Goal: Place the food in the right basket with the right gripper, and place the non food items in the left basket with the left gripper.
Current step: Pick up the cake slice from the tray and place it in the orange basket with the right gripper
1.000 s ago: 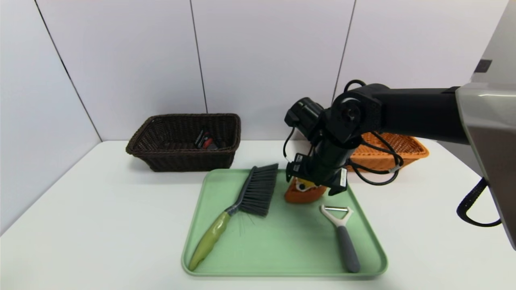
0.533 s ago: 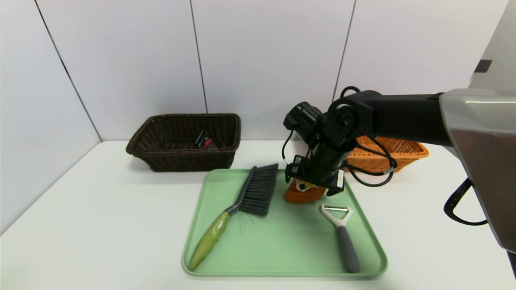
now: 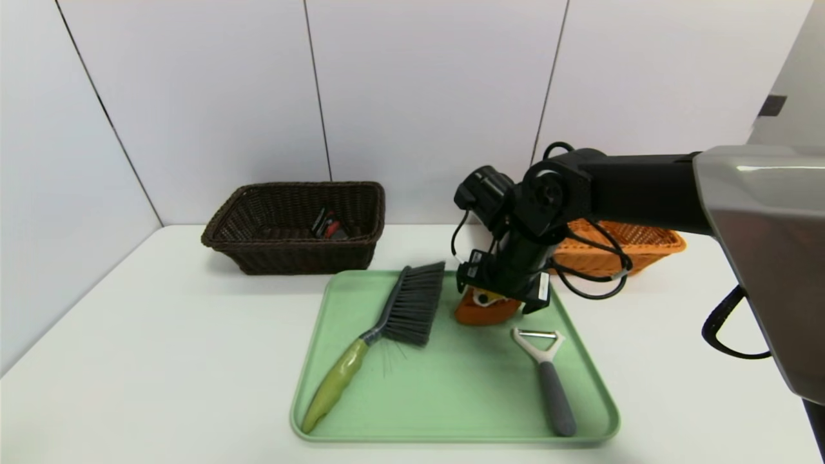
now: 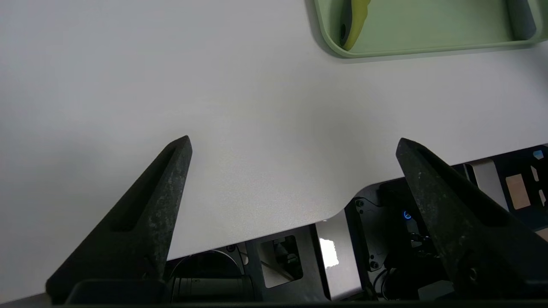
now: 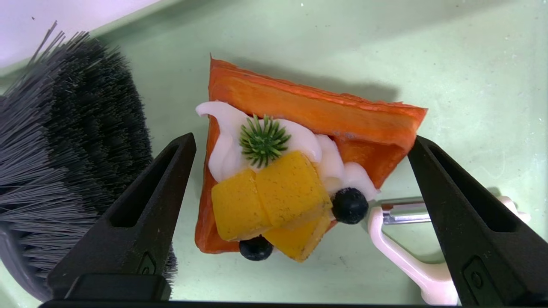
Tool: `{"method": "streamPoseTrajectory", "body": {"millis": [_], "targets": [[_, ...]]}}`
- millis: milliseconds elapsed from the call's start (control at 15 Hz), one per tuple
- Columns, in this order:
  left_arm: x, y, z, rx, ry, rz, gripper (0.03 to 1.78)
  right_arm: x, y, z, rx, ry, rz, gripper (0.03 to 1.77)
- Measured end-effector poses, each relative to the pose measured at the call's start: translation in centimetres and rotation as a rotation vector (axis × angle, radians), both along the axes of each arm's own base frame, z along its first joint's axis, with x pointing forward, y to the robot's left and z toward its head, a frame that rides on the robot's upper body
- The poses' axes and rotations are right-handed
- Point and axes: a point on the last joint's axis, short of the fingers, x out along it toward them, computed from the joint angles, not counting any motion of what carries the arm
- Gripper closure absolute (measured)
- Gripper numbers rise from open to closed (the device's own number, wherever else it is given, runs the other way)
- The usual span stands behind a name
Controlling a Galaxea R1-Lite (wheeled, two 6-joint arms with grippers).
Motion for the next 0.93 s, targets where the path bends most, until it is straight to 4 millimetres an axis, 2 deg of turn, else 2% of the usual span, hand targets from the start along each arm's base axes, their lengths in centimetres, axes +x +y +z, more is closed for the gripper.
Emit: {"method": "streamPoseTrajectory", "body": {"millis": [133, 333, 667, 933], "targets": [[0.1, 0.0, 0.0, 0.001, 0.002, 0.000, 0.12, 0.0, 0.0, -0.1, -0.001, 0.001, 0.002, 0.50], [0.2, -0.1, 0.1, -0.002, -0.008, 0.001, 0.12, 0.0, 0.1, -0.1, -0.003, 0.001, 0.008, 0.74], [0.3, -0.1, 0.1, -0.002, -0.005, 0.001, 0.12, -0.2, 0.1, 0.2, -0.005, -0.003, 0.023, 0.84], [0.3, -0.1, 0.1, -0.002, -0.005, 0.001, 0.12, -0.9, 0.2, 1.6, 0.006, -0.035, 0.052, 0.86]]}}
